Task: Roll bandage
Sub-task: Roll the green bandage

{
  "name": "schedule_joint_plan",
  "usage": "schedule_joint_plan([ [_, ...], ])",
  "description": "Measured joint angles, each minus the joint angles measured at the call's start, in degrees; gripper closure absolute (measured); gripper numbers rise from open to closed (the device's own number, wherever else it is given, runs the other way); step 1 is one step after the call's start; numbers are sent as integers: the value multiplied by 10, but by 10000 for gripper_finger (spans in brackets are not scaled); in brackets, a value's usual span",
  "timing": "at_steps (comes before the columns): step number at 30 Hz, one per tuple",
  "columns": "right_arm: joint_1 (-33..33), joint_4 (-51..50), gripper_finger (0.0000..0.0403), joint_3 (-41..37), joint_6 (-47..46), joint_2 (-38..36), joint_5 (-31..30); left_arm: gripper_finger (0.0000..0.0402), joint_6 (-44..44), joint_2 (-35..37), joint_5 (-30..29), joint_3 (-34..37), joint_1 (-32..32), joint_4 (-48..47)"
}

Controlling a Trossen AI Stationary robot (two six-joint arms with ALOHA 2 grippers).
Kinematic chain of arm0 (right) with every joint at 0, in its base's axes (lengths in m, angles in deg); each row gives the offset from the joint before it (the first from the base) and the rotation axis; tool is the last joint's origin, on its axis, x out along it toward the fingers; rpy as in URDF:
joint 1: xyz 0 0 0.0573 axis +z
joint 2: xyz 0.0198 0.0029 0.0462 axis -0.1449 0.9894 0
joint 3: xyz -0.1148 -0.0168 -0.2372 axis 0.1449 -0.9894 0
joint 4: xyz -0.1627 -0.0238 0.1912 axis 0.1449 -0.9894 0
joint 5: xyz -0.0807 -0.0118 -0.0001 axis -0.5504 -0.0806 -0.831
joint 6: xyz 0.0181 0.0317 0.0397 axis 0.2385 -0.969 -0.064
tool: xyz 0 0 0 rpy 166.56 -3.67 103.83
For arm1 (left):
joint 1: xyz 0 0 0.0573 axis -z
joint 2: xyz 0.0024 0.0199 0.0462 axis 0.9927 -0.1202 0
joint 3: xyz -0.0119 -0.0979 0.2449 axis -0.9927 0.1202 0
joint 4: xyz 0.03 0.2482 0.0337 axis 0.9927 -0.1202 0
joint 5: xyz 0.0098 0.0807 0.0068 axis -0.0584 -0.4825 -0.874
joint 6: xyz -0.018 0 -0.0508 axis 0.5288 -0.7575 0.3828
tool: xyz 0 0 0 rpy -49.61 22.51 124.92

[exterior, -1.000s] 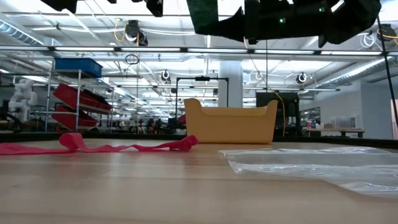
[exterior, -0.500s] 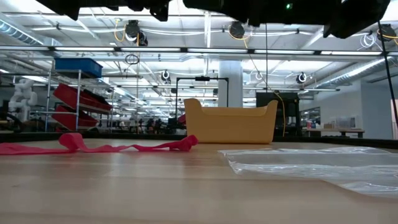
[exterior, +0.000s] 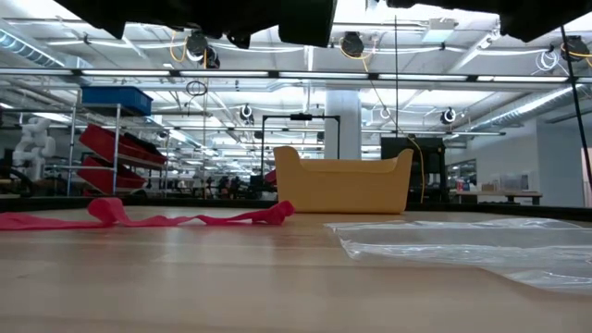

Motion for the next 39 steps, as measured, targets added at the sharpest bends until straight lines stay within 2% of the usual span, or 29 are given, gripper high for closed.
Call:
schedule_joint_plan([
  [10,0,-30,403,24,-26,13,2,388,6,-9,-4,-1,-3,-1],
  [15,0,-109,403,25,-48,13,19,388,-5,-10,-29,-1,-3,6],
  [23,8,-156,398,26,-48,12,26,388,-5,-11,-29,0,1,8],
  [27,9,-183,371,27,-38,12,31,388,-21,-12,-36,1,9,5],
  [32,13,-188,316,27,51,12,26,388,-41,-12,-44,1,9,0],
  [35,26,-188,274,27,87,12,-18,388,-55,-12,-52,1,9,-2],
  [39,60,-200,226,24,148,15,-71,388,-50,-7,-90,-1,6,13],
])
